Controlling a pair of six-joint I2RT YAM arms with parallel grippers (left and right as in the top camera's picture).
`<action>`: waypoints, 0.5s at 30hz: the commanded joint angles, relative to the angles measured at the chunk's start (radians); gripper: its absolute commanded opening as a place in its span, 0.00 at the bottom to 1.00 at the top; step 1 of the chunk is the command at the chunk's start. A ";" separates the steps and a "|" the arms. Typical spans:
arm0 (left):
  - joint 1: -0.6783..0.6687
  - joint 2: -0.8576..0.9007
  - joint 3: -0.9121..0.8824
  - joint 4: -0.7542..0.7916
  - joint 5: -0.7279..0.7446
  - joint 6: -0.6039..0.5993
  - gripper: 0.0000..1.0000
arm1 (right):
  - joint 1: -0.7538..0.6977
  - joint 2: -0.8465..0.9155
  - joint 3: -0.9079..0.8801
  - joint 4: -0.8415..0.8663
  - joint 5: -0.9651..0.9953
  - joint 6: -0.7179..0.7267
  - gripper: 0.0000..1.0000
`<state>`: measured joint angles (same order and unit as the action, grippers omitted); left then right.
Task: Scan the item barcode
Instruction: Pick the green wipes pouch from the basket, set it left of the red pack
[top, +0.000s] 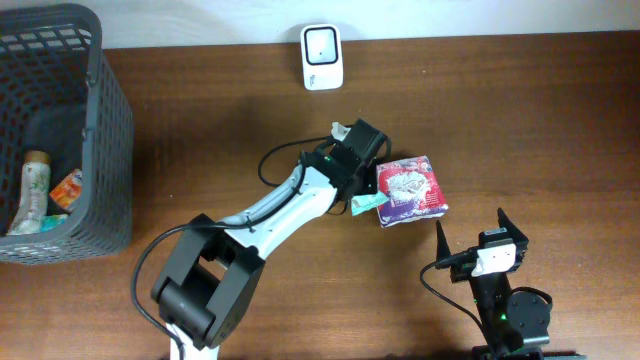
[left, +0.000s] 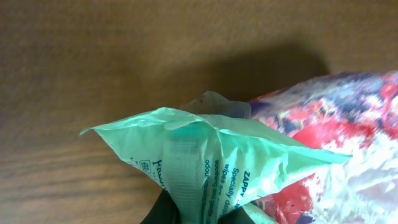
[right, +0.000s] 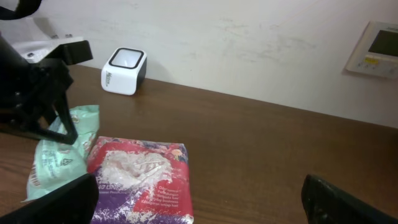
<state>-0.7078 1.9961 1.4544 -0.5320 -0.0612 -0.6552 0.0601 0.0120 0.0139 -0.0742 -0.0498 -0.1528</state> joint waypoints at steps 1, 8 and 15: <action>-0.001 0.087 -0.002 0.074 -0.010 0.122 0.03 | 0.005 -0.006 -0.008 -0.001 0.002 0.011 0.99; 0.026 0.092 0.080 0.130 0.124 0.291 0.07 | 0.005 -0.006 -0.008 -0.001 0.002 0.011 0.99; 0.025 0.098 0.176 -0.237 0.125 0.170 0.19 | 0.005 -0.006 -0.008 -0.001 0.002 0.011 0.99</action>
<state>-0.6769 2.0827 1.6161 -0.7456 0.0528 -0.4194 0.0601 0.0120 0.0139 -0.0742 -0.0498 -0.1532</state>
